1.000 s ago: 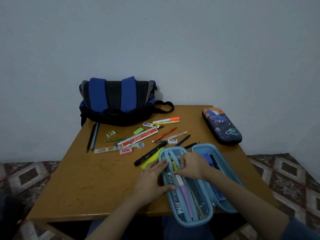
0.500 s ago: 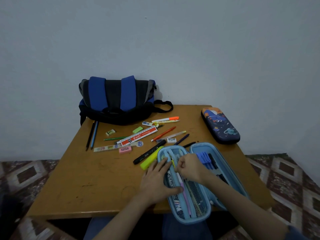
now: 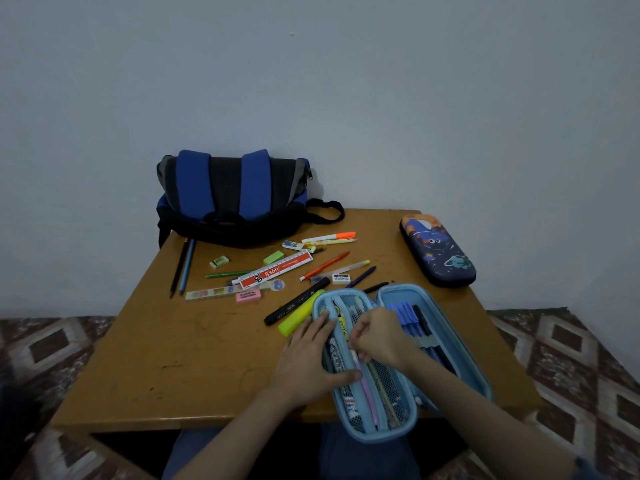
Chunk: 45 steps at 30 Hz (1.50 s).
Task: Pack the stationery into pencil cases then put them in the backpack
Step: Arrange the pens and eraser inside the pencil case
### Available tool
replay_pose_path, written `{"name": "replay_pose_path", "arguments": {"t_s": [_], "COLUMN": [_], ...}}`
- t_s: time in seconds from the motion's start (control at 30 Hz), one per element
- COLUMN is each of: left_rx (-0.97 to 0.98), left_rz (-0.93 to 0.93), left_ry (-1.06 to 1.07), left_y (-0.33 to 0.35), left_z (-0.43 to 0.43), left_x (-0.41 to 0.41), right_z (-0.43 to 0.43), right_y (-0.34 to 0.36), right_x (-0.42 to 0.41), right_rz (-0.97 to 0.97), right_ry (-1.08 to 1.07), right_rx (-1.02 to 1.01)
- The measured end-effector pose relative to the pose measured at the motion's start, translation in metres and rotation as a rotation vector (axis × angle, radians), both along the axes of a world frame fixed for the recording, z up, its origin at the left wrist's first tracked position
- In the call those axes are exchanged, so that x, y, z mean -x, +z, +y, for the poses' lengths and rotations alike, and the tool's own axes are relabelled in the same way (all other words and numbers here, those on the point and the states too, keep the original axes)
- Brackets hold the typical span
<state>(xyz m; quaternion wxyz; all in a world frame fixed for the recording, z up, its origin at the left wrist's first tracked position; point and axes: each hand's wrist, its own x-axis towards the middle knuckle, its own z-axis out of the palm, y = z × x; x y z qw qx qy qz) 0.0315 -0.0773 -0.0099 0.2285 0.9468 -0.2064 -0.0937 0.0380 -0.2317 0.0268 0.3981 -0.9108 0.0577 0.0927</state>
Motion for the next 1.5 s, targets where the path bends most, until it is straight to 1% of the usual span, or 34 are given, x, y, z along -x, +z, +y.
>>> {"name": "replay_pose_path", "arguments": {"t_s": [0.2, 0.37, 0.47, 0.57, 0.67, 0.8, 0.97, 1.23, 1.33, 1.5], "left_rx": [0.085, 0.12, 0.068, -0.005, 0.028, 0.094, 0.094, 0.087, 0.095, 0.087], "left_rz": [-0.01, -0.045, -0.05, -0.062, -0.066, -0.122, -0.154, -0.167, -0.165, -0.173], "left_ry": [0.002, -0.015, -0.052, -0.084, -0.047, 0.002, -0.005, -0.002, 0.0, -0.002], "left_y": [-0.004, 0.0, 0.002, -0.002, -0.01, -0.019, -0.023, -0.025, -0.025, -0.025], "left_z": [0.003, 0.006, 0.008, 0.01, 0.008, 0.006, 0.008, 0.007, 0.007, 0.007], "left_x": [0.0, -0.005, -0.012, -0.014, -0.009, -0.006, -0.007, -0.007, -0.007, -0.007], "right_z": [0.002, 0.004, 0.004, 0.007, 0.011, 0.021, 0.028, 0.034, 0.035, 0.035], "right_y": [0.0, 0.002, 0.002, 0.006, 0.007, 0.006, 0.007, 0.011, 0.015, 0.016], "right_x": [-0.004, -0.005, -0.01, -0.026, -0.047, -0.065, -0.071, -0.069, -0.069, -0.07], "right_rz": [0.051, 0.043, -0.021, -0.157, -0.21, -0.194, -0.123, -0.076, -0.043, -0.003], "right_ry": [-0.041, -0.033, -0.028, -0.036, -0.046, -0.049, -0.042, 0.004, -0.026, -0.106], "right_rx": [-0.016, 0.047, 0.101, 0.172, 0.212, 0.288, 0.364, 0.458, 0.455, 0.367]}}
